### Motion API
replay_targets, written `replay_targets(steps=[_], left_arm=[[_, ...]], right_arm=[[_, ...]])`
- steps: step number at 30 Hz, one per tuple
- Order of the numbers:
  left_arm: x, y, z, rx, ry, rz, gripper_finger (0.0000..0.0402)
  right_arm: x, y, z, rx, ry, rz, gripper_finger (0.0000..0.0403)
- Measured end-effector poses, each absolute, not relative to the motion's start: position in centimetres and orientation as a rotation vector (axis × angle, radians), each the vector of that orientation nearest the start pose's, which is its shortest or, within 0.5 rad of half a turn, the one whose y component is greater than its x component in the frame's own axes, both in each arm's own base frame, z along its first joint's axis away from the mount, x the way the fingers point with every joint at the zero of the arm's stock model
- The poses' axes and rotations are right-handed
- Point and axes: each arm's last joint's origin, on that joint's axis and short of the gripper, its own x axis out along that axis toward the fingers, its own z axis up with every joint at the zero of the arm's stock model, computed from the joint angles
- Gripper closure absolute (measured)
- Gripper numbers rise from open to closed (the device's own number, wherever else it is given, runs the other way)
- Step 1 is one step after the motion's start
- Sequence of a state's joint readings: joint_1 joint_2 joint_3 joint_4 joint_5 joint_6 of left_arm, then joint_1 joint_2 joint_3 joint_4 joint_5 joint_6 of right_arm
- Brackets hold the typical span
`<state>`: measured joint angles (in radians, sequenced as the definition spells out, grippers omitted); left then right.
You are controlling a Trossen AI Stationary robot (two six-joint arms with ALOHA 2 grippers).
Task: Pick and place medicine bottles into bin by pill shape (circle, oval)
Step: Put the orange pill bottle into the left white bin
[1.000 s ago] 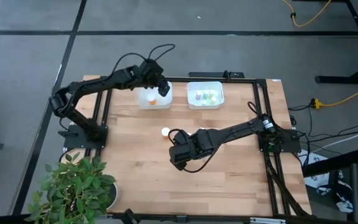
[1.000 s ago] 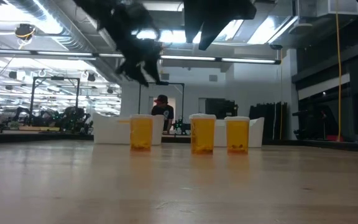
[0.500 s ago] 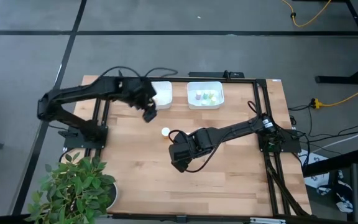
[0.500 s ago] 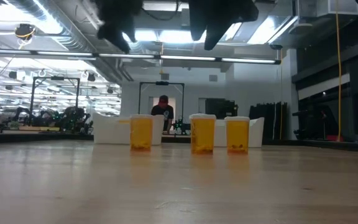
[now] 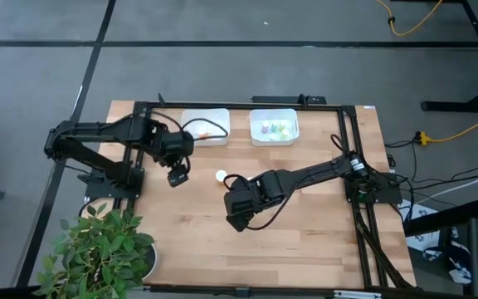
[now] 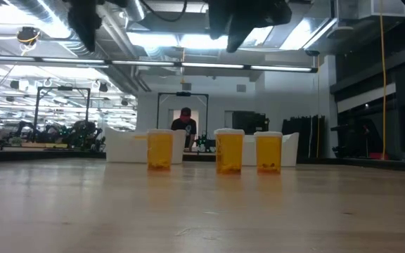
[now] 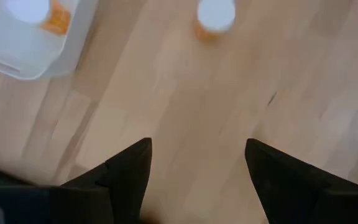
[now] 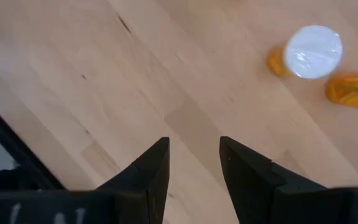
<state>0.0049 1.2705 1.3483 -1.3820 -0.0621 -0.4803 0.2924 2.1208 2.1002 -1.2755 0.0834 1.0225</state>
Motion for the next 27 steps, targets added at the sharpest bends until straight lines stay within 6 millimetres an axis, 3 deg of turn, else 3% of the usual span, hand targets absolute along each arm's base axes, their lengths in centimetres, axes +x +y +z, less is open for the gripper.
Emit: replay_targets(steps=[11, 17, 21, 27], left_arm=[[20.7, -1.7, 34.1, -0.271, 1.275, 0.256, 0.015], [20.6, -2.2, 34.2, -0.233, 1.267, 0.257, 0.015], [20.6, -2.5, 34.1, -0.229, 1.268, 0.249, 0.015], [20.7, -2.8, 34.2, -0.226, 1.259, 0.239, 0.015]], right_arm=[[42.6, 12.5, 29.6, 0.695, 1.077, -0.428, 0.026], [42.8, 11.3, 29.6, 0.655, 0.994, -0.559, 0.0256], [42.8, 10.0, 29.4, 0.659, 1.015, -0.601, 0.0226], [41.9, 7.7, 29.0, 0.605, 1.123, -0.715, 0.0147]])
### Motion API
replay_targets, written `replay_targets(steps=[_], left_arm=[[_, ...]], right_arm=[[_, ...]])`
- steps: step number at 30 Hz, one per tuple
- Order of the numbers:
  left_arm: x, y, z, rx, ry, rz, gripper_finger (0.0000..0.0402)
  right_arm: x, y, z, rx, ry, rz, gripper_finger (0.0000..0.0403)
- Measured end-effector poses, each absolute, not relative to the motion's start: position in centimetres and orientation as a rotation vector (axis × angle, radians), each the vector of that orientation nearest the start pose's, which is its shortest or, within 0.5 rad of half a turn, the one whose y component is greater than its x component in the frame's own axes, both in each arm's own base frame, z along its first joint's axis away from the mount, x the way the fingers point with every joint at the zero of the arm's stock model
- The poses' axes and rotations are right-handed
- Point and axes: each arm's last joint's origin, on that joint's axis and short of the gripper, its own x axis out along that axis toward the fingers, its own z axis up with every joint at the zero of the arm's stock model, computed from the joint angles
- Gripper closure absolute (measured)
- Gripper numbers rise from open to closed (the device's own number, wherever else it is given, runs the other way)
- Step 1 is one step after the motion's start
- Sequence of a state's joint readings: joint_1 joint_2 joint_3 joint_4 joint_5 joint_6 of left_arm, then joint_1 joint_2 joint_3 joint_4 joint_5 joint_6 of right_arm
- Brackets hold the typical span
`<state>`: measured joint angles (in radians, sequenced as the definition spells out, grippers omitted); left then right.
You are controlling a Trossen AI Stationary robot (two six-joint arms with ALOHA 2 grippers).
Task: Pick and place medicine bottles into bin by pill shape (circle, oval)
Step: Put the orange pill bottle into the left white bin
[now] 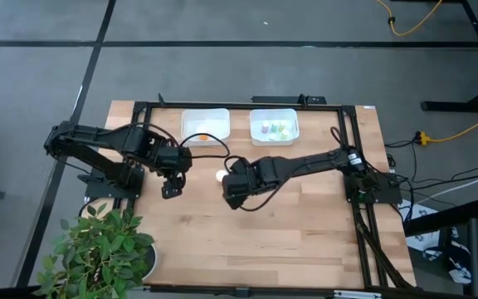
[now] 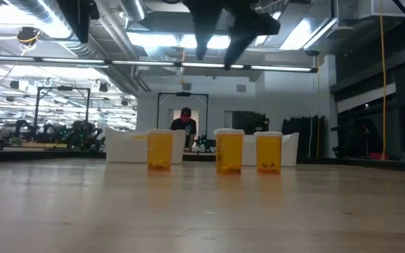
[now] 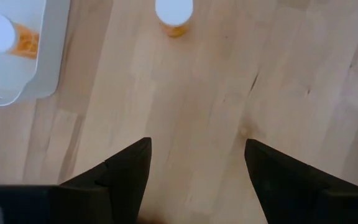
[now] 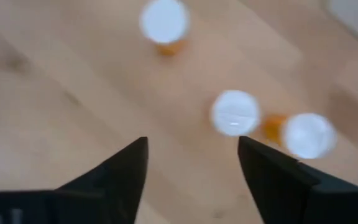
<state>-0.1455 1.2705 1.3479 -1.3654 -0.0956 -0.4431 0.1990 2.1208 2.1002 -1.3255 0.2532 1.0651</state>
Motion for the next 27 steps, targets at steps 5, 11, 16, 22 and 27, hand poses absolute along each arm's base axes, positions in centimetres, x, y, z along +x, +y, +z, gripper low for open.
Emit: replay_targets(steps=[5, 11, 16, 22, 27], left_arm=[[20.8, -2.8, 34.2, -0.229, 1.244, 0.236, 0.015], [20.5, -2.7, 34.5, -0.224, 1.225, 0.232, 0.015], [18.6, -2.2, 35.9, -0.228, 1.123, 0.273, 0.015], [17.2, -2.0, 37.8, -0.268, 0.939, 0.249, 0.015], [16.6, -1.7, 38.2, -0.242, 0.884, 0.306, 0.015]], right_arm=[[41.7, 6.9, 29.0, 0.543, 1.111, -0.771, 0.0113], [41.7, 5.5, 26.9, 0.589, 1.248, -0.742, 0.0117], [41.2, 4.9, 23.5, 0.601, 1.388, -0.695, 0.0119], [41.9, 4.9, 22.0, 0.605, 1.355, -0.617, 0.012], [42.0, 4.2, 22.3, 0.585, 1.321, -0.656, 0.012]])
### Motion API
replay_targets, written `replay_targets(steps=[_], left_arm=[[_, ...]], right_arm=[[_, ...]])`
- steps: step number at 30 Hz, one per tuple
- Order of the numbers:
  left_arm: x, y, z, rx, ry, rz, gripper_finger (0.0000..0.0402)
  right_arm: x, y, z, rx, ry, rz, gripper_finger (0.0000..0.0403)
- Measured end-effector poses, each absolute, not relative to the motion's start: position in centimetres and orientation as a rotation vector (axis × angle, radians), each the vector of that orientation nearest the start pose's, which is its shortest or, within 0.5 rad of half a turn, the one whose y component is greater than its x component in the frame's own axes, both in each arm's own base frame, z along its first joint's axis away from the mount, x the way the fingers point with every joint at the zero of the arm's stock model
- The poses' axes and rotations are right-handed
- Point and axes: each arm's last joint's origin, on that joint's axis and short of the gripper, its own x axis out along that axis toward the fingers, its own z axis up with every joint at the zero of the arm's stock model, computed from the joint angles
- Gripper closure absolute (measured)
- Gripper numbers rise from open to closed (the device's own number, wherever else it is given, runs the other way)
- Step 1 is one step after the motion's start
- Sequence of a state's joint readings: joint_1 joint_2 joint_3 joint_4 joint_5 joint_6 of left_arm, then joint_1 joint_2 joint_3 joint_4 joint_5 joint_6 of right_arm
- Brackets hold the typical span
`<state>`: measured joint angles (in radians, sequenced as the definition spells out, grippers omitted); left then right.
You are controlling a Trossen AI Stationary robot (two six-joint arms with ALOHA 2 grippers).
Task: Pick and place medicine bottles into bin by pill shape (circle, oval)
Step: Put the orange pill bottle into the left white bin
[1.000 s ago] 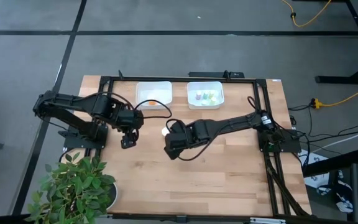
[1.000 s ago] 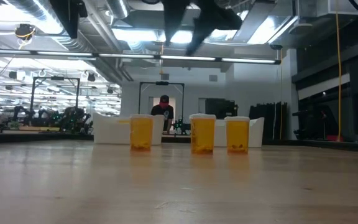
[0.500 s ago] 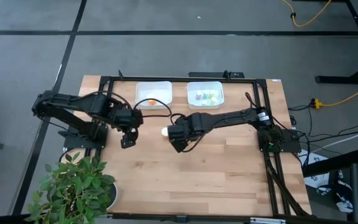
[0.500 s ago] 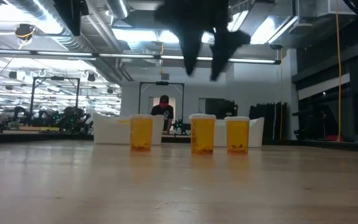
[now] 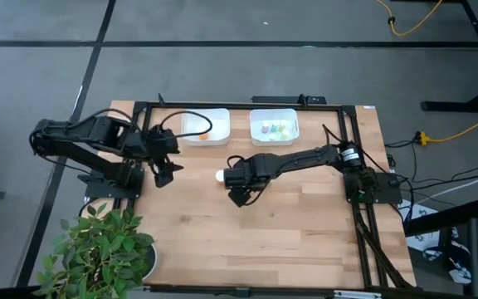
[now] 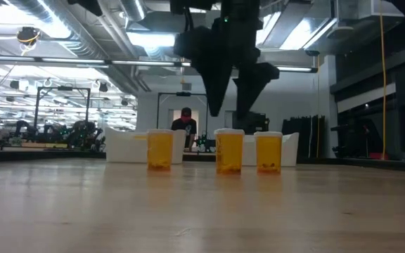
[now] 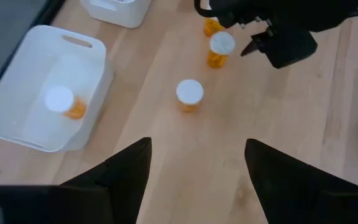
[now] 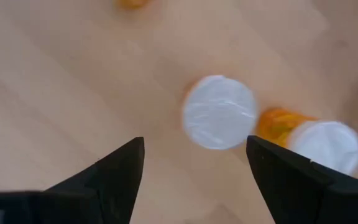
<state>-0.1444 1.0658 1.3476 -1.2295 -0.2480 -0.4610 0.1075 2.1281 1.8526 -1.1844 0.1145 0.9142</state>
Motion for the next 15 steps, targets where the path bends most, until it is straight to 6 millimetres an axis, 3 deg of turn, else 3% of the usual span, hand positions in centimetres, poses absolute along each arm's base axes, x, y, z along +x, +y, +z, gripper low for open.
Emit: replay_targets(steps=[15], left_arm=[[16.7, -1.7, 38.1, -0.238, 0.893, 0.313, 0.015]], right_arm=[[41.9, 2.6, 19.6, 0.585, 1.351, -0.614, 0.012]])
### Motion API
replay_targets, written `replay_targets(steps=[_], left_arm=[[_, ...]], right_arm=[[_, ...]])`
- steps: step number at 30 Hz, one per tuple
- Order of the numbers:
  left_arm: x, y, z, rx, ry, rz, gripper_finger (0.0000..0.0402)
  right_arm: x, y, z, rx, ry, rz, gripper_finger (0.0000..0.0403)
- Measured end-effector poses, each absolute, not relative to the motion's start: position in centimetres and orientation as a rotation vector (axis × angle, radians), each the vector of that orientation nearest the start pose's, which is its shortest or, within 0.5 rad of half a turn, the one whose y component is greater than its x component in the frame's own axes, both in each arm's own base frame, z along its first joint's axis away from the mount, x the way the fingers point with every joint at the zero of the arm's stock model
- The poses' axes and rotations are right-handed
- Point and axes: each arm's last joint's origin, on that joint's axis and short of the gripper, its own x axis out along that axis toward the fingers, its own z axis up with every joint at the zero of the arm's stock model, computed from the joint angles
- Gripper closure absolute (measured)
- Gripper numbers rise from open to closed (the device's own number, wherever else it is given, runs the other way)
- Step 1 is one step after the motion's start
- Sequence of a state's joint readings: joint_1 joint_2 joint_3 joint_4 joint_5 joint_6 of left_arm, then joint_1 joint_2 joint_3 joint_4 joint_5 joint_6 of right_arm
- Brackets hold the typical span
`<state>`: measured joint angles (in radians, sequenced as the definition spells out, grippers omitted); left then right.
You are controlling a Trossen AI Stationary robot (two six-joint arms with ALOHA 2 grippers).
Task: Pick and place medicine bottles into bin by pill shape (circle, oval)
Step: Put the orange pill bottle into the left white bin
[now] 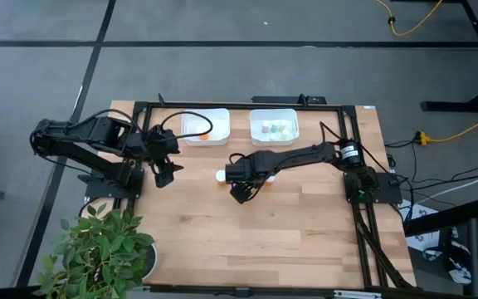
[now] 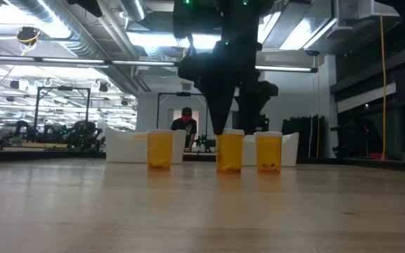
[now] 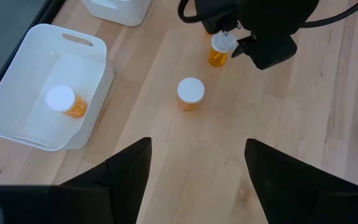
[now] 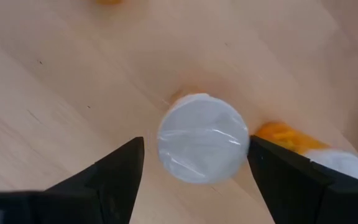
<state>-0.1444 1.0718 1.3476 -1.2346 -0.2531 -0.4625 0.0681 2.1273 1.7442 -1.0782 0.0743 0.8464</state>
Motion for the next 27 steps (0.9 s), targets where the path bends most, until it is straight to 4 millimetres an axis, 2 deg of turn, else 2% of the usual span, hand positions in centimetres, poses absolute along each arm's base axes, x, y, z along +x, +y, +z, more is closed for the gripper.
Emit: replay_targets(steps=[12, 22, 27], left_arm=[[16.7, -1.6, 38.2, -0.235, 0.884, 0.338, 0.015], [16.7, -1.6, 38.2, -0.249, 0.873, 0.366, 0.015], [16.7, -1.5, 38.2, -0.25, 0.858, 0.405, 0.015]], right_arm=[[42.0, 2.5, 18.9, 0.551, 1.329, -0.594, 0.0124], [42.1, 2.0, 18.9, 0.524, 1.345, -0.555, 0.0188], [42.3, 1.1, 20.0, 0.486, 1.347, -0.514, 0.0187]])
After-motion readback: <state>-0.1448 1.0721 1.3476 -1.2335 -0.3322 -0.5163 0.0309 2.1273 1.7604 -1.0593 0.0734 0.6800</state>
